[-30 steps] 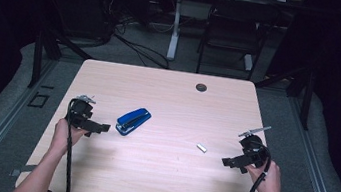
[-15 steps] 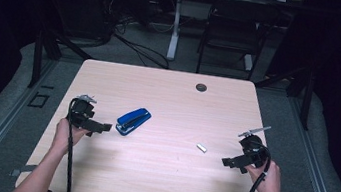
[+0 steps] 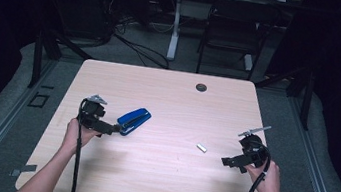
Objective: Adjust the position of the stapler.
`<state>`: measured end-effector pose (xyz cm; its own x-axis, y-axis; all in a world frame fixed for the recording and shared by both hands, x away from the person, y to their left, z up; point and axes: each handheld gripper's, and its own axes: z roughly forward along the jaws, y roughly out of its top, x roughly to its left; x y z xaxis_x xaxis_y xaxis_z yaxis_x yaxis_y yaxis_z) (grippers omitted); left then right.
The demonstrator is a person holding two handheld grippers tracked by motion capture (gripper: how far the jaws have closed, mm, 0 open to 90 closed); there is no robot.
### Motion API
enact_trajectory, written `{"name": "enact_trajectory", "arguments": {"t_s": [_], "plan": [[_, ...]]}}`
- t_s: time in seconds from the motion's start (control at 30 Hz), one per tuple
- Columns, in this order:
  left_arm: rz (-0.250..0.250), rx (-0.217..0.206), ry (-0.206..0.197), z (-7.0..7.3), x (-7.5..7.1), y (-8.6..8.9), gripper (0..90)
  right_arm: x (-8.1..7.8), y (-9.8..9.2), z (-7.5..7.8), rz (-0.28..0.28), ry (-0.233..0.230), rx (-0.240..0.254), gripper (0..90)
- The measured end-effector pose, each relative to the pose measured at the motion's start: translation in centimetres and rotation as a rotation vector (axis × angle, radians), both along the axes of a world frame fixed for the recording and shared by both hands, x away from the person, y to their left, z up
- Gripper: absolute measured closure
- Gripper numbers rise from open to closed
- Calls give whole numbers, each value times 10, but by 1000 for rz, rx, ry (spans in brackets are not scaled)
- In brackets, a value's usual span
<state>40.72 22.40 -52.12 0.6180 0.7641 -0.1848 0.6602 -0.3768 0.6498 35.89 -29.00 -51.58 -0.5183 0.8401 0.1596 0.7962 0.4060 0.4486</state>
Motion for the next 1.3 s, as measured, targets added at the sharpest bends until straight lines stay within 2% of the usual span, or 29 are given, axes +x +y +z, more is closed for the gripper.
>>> {"name": "enact_trajectory", "arguments": {"t_s": [0.07,0.17,0.2,0.27,0.33,0.6,0.87,1.0,1.03,1.3], "plan": [[-11,-4,3,-3,2,-5,69,0,1,0,-1,-2,2,4],[-19,25,2,-7,5,-12,175,0,1,-1,-6,-3,1,9],[-38,29,14,-9,7,-14,198,0,1,-1,-6,-4,1,11],[-21,47,7,-13,10,-17,269,0,1,0,-6,2,0,16],[-23,42,10,-16,13,-19,304,0,0,0,-11,-1,-3,18],[-24,102,24,-30,24,-30,424,0,0,0,-11,-6,-2,33],[-19,98,16,-32,24,-28,564,-1,0,0,-16,-8,-2,65],[-31,114,16,-33,24,-31,624,-1,1,0,-14,-11,-10,88],[-35,126,4,-33,23,-32,641,-1,2,-1,-19,-13,-9,92],[-38,135,-3,-33,22,-32,654,-1,0,0,-13,-9,-30,133]]}}
